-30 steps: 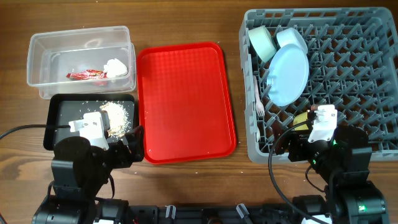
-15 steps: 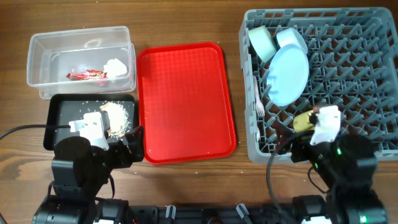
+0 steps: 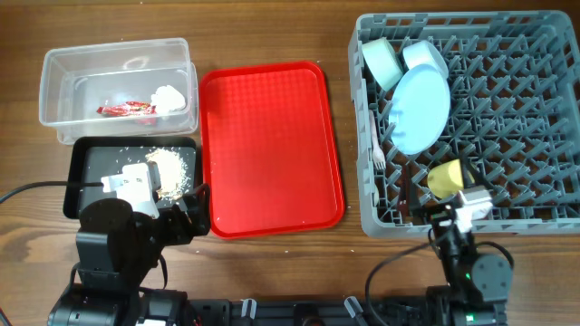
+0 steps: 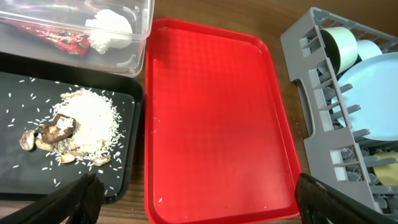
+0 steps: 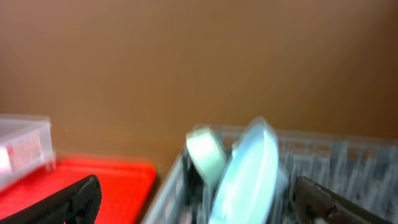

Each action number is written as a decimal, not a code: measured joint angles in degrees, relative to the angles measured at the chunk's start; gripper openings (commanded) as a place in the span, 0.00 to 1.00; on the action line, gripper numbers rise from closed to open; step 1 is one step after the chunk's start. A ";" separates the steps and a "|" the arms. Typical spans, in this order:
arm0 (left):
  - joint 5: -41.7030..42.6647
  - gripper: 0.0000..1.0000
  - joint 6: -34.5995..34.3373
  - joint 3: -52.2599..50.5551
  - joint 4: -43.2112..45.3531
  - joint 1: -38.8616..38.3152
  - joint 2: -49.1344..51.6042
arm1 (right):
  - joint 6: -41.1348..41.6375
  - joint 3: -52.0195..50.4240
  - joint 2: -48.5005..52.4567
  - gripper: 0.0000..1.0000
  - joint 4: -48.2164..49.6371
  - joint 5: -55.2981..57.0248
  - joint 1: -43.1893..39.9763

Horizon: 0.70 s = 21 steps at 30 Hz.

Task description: Sort waste into correct bins and load items into the dishwasher rack

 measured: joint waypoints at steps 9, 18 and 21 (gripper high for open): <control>0.00 1.00 0.00 -0.02 0.00 0.00 0.00 | -0.02 -1.05 -0.07 1.00 -6.43 1.22 0.00; 0.00 1.00 0.00 -0.02 0.00 0.00 0.00 | -0.02 -1.05 -0.07 1.00 -6.43 1.36 0.00; 0.00 1.00 0.00 -0.04 0.00 0.00 0.00 | -0.02 -1.03 -0.07 1.00 -6.43 1.36 0.00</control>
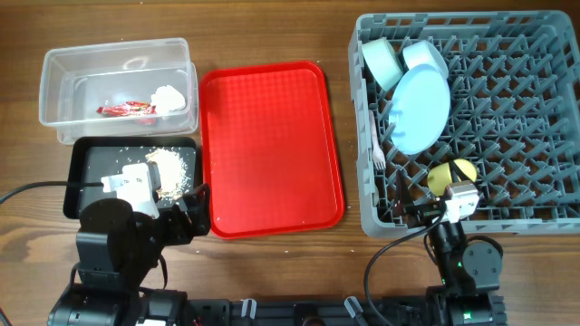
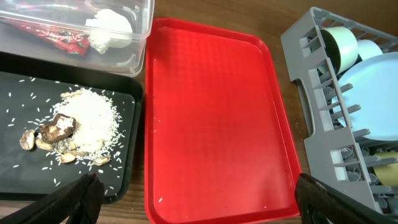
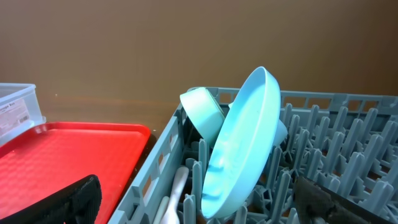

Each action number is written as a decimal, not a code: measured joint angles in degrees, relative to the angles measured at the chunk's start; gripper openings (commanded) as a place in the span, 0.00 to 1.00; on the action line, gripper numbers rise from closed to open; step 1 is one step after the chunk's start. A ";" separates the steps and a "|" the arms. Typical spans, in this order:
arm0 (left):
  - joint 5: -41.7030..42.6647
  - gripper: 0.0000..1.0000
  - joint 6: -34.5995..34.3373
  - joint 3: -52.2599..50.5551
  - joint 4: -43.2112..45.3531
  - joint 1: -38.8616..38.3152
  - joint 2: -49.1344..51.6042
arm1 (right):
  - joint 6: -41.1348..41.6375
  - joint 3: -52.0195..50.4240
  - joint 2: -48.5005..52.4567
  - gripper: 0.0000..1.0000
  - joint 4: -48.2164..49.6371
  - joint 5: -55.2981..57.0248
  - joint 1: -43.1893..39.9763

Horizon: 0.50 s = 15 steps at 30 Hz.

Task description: Sort waste into correct bins and load items into the dishwasher rack

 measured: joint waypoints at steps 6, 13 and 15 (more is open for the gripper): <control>-0.13 1.00 0.00 -2.32 0.04 1.22 -2.75 | 0.02 0.00 0.00 1.00 0.00 0.00 0.00; -1.73 1.00 0.44 -27.39 26.71 2.97 -20.41 | 0.00 -0.02 0.00 1.00 0.04 0.20 0.00; -1.81 1.00 0.63 -33.35 35.52 3.02 -24.17 | 0.00 0.00 0.00 1.00 0.02 0.22 0.00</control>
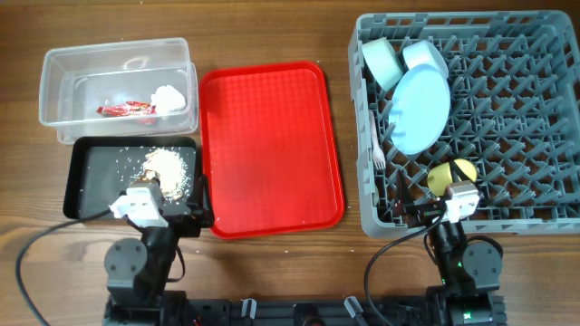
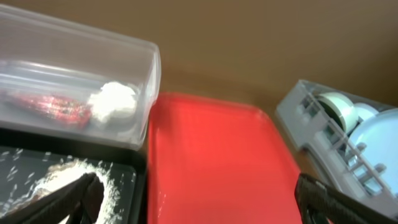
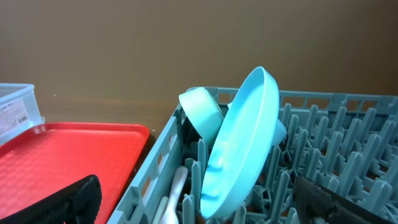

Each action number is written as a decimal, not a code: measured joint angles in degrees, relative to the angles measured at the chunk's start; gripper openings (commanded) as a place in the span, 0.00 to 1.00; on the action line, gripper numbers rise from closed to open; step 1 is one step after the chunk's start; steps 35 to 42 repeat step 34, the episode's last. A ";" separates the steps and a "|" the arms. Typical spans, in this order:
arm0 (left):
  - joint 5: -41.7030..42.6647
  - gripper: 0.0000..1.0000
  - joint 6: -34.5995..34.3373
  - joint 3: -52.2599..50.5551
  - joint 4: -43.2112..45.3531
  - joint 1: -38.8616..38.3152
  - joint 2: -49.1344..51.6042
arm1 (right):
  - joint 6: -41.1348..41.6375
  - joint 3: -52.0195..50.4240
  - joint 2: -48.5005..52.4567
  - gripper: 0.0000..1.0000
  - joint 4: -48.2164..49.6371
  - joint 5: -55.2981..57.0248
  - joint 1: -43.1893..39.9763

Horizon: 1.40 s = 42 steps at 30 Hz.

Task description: Sort waste into correct bins and load items into the dishwasher rack

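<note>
The grey dishwasher rack [image 1: 544, 109] holds a light blue plate [image 1: 420, 110] on edge, a pale green cup [image 1: 381, 62], a second pale cup [image 1: 422, 54], a yellow cup [image 1: 446, 176] and a white utensil [image 1: 378, 143]. A clear bin [image 1: 63, 86] contains a red wrapper [image 1: 125, 110] and a white tissue wad [image 1: 169, 96]. Rice [image 1: 168, 167] lies in the black tray [image 1: 95, 177]. My left gripper [image 2: 199, 208] is open and empty, low at the black tray's front right corner. My right gripper [image 3: 199, 208] is open and empty at the rack's front edge.
The red tray [image 1: 269, 145] lies bare between the bins and the rack. Cables run along the table's front edge beside both arm bases. Wooden table shows around everything.
My left arm has drawn back and dropped low at the table's front; its camera now looks level across the bin and red tray. The right arm has not moved.
At first my right arm was moving at the rack's front, its view blurred, while my left arm stood raised over the black tray's front. Then the right arm was still at the rack's front. Now the left arm is low too, both grippers open and empty.
</note>
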 measured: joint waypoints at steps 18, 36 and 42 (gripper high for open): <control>-1.36 1.00 8.59 -13.42 14.91 0.00 -5.88 | 0.02 0.00 0.00 1.00 0.00 0.00 0.00; -1.36 1.00 8.59 -13.42 14.88 0.00 -5.88 | 0.02 0.00 0.00 1.00 0.00 0.00 0.00; -1.36 1.00 8.59 -13.42 14.88 0.00 -5.88 | 0.02 0.00 0.00 1.00 0.00 0.00 0.00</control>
